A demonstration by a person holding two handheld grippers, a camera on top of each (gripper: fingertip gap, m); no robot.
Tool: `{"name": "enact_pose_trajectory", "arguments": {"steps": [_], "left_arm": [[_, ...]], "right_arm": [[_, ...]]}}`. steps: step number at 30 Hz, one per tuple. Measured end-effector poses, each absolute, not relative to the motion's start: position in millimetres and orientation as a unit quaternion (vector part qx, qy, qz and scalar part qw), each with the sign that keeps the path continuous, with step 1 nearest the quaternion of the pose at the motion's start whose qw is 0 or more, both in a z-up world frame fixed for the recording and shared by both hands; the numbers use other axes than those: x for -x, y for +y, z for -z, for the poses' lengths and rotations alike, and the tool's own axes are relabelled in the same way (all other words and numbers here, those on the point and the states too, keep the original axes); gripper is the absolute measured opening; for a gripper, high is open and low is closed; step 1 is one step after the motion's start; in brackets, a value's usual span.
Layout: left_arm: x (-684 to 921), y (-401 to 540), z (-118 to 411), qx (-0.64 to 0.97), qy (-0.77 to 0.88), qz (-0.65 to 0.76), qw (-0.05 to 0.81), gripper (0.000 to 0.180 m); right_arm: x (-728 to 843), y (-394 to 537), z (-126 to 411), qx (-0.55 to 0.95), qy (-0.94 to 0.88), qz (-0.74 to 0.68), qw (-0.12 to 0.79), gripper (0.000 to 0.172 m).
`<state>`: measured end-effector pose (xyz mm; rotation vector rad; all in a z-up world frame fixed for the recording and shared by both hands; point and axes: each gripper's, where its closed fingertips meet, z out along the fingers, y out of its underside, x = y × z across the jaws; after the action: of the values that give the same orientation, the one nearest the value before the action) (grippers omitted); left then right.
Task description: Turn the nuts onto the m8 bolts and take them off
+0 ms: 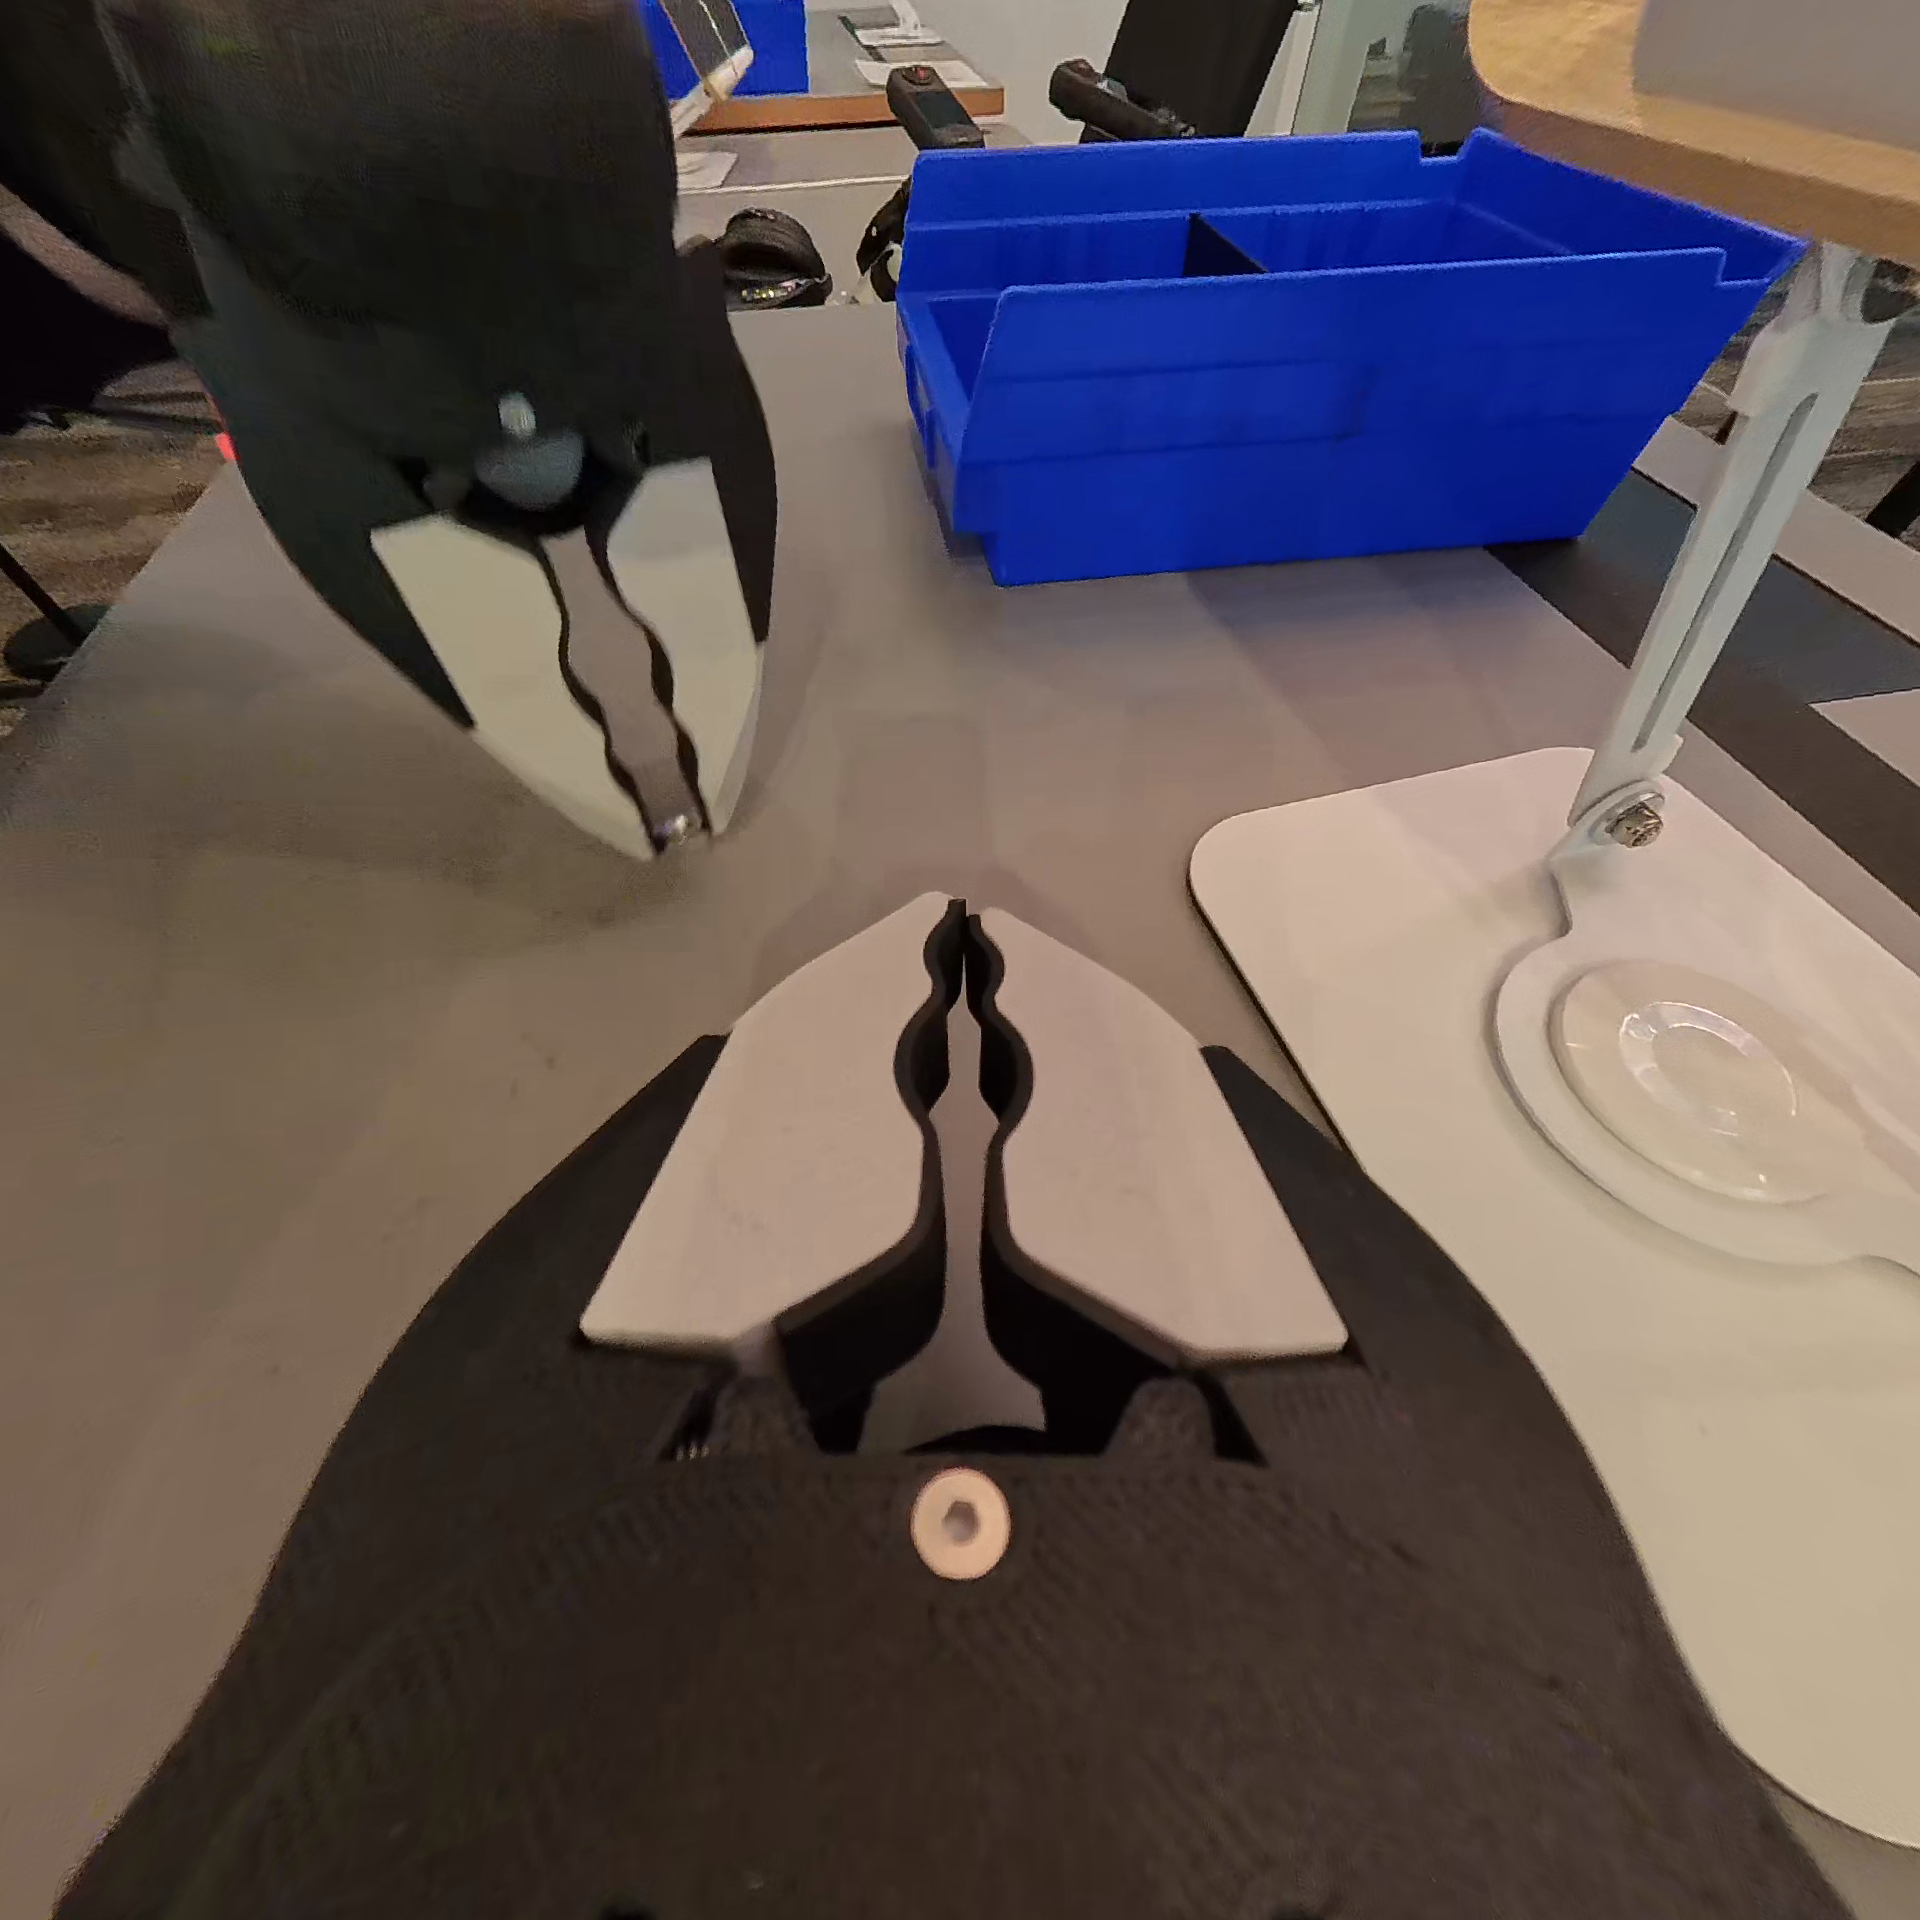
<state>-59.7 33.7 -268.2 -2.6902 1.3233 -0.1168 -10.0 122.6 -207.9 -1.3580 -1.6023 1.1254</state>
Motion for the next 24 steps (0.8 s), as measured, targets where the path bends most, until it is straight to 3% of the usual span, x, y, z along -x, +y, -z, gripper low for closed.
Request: {"name": "enact_pose_trajectory", "arguments": {"steps": [1, 6, 8, 13, 20, 24], "left_arm": [[56, 30, 275, 0.892, 0.446, 0.046, 0.061, 0.014], [45, 29, 277, 0.888, 0.444, 0.084, 0.082, 0.016], [46, 26, 274, 0.887, 0.444, 0.098, 0.084, 0.030], [66, 37, 217, 0.874, 0.437, 0.148, 0.154, 0.034], [231, 134, 132, 0.896, 0.354, 0.004, 0.268, 0.022], [309, 184, 127, 0.905, 0.339, -0.034, 0.255, 0.021]], "right_arm": [[9, 122, 208, 0.529, -0.625, -0.438, 0.370, 0.000], [6, 124, 205, 0.530, -0.618, -0.448, 0.370, 0.000], [6, 124, 204, 0.529, -0.616, -0.452, 0.369, 0.000], [4, 126, 200, 0.530, -0.605, -0.466, 0.368, 0.000], [4, 126, 200, 0.529, -0.604, -0.468, 0.370, 0.000], [2, 127, 196, 0.528, -0.594, -0.481, 0.369, 0.000]]}}
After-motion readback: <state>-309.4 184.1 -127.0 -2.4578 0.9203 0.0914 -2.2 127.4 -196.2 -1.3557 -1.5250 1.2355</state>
